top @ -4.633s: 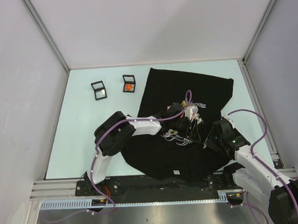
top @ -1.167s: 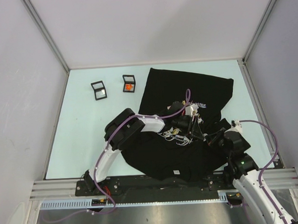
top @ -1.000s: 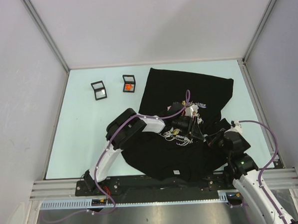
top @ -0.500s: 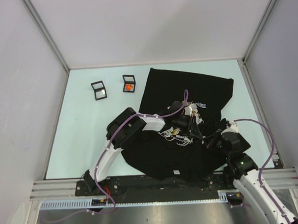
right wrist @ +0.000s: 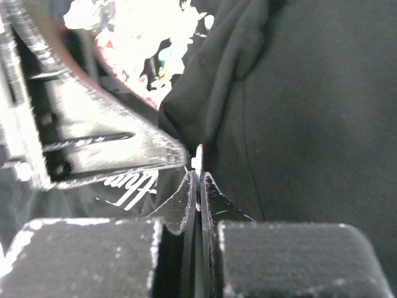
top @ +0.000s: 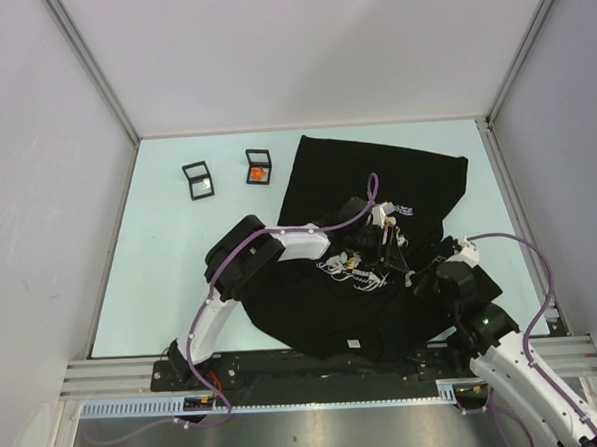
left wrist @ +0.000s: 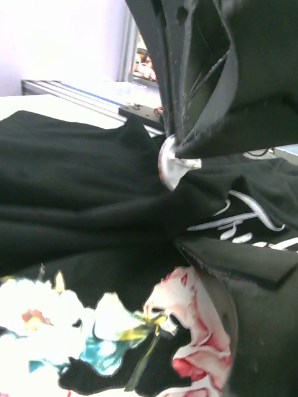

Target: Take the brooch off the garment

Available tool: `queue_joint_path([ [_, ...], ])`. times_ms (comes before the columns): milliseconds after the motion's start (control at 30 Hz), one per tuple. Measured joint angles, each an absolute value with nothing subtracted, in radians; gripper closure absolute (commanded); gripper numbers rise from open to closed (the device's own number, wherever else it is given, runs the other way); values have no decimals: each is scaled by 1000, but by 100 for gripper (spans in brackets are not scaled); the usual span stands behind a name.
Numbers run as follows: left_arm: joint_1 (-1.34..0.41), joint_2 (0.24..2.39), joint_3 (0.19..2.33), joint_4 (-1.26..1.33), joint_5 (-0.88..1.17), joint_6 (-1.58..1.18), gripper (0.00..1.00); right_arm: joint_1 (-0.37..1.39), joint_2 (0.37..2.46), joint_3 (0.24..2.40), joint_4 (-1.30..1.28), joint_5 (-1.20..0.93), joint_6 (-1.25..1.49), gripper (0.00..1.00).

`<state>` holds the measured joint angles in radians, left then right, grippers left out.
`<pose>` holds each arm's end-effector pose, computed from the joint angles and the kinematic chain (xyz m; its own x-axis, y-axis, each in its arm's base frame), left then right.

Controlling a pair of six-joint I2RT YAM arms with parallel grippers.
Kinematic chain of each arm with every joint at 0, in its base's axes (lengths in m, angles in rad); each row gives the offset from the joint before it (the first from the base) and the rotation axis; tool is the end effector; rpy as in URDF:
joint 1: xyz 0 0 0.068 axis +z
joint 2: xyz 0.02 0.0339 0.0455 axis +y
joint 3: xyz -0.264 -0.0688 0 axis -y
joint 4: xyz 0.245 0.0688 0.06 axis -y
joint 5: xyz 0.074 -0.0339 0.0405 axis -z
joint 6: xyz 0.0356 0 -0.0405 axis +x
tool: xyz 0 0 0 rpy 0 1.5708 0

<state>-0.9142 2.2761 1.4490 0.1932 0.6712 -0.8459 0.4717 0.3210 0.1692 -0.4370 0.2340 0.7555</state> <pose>0.2775 -0.3963 0.1145 -0.9330 0.2504 -0.2585 0.3434 0.4050 -0.8474 0.1027 0.0431 0.1587 -0.5454 0.4705 -0.6936 0.1425 0.8676 0.4765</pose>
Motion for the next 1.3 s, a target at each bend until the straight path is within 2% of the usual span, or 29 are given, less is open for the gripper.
queue_joint_path([
  [67, -914, 2248, 1448, 175, 654, -812, 35, 479, 380, 219, -468, 263, 783, 100],
  [100, -914, 2234, 1446, 165, 649, -799, 29, 484, 407, 241, -482, 277, 796, 100],
  [233, -914, 2169, 1446, 120, 641, -739, 22, 557, 543, 355, -612, 372, 890, 100],
  [533, -914, 1926, 1413, -11, 596, -598, 19, 654, 771, 641, -896, 482, 991, 100],
  [700, -912, 1766, 1359, -63, 572, -526, 23, 675, 875, 738, -953, 464, 960, 100],
  [800, -905, 1648, 1254, -52, 561, -514, 27, 683, 831, 739, -909, 374, 868, 100],
  [967, -863, 1372, 973, 25, 552, -536, 30, 652, 801, 739, -624, 52, 691, 100],
  [1033, -828, 1252, 862, 63, 548, -565, 29, 627, 833, 739, -488, -89, 654, 100],
  [1100, -793, 1118, 752, 106, 527, -604, 18, 612, 888, 739, -350, -218, 638, 100],
  [1133, -782, 1072, 716, 124, 521, -619, 16, 611, 911, 739, -295, -266, 634, 100],
  [1267, -763, 881, 548, 254, 466, -712, 16, 612, 978, 739, -83, -440, 636, 100],
  [1300, -761, 860, 521, 284, 461, -735, 20, 613, 994, 739, -31, -474, 641, 100],
])
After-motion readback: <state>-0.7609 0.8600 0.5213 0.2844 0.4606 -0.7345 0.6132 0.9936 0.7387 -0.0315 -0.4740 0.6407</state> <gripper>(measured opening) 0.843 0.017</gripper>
